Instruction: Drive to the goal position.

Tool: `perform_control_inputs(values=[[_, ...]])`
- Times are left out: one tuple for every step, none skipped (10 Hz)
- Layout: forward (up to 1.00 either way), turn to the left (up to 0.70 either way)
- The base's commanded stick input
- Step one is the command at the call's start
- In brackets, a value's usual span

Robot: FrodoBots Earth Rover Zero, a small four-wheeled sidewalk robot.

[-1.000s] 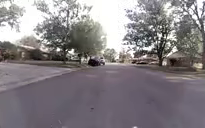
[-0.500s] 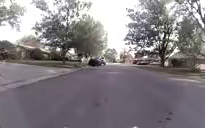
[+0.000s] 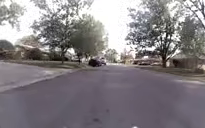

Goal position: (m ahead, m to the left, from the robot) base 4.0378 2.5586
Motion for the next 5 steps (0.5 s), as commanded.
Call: perform_control_inputs(values=[[0.85,0.00],[0.85,0.00],[0.85,0.00],[0.85,0.00],[0.85,0.00]])
